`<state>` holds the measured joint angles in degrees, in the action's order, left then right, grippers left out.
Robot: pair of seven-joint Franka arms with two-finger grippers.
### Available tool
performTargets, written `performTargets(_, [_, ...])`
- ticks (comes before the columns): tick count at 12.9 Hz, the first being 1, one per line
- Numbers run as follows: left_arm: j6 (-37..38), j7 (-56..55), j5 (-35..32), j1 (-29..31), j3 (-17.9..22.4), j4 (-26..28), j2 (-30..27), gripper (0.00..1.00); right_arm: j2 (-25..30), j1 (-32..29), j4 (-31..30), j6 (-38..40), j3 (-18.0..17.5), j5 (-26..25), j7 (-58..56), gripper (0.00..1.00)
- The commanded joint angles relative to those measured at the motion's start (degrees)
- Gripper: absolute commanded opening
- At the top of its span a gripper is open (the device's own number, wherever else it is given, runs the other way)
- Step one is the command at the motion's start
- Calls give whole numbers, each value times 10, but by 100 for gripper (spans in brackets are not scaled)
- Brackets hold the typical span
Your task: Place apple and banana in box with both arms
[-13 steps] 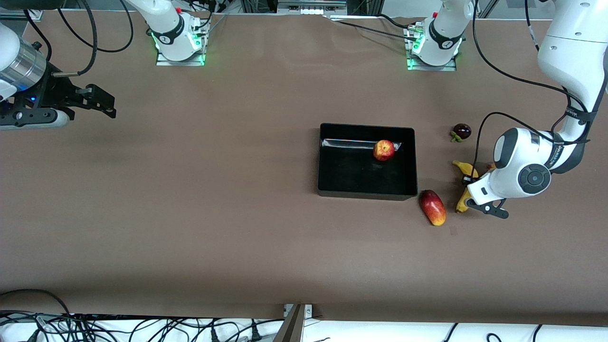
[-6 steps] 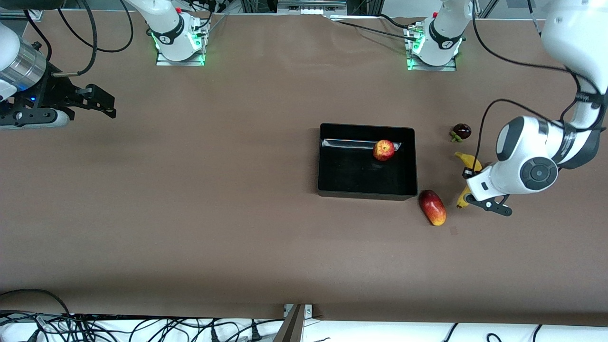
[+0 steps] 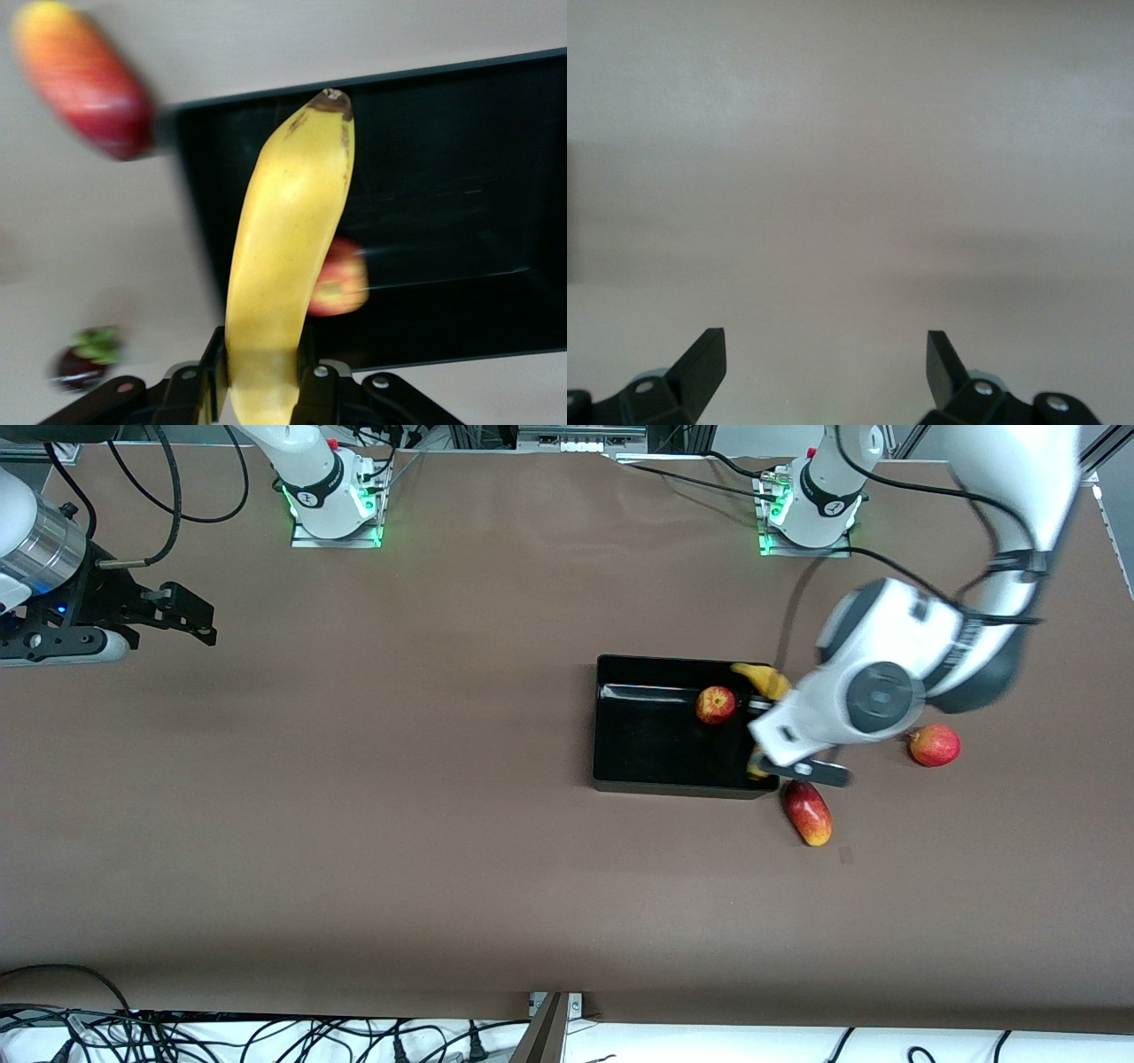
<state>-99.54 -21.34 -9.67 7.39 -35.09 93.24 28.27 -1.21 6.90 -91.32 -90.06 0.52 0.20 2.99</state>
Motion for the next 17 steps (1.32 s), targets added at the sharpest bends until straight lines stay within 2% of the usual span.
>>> performTargets(1, [-59,-112,9,-74,5,-10,52,0,-4,-8,11,1,-8,-4,4,100])
performTargets(3, [-86,-161,-5,-108,10,-5,83,0,-4,-8,11,1,-8,-4,4,100])
performTargets(5, [-92,-165,-57,-109,10,-5,111,0,-4,-8,11,1,-8,-4,4,100])
performTargets(9, [-99,-167,-74,-110,12,-3,137,2,-4,-8,11,1,-8,-4,4,100])
performTargets(10, [-105,-170,-77,-109,14,-3,140,36,-4,-8,11,1,-8,-4,4,100])
performTargets(11, [-110,-172,-78,-108,16,-4,140,99,-4,-8,11,1,-8,-4,4,100])
performTargets(14, [-104,-175,-69,-88,16,-14,116,100,-4,-8,11,1,-8,-4,4,100])
performTargets(17, [-68,-162,-69,-19,10,-14,25,100,-4,-8,11,1,-8,-4,4,100])
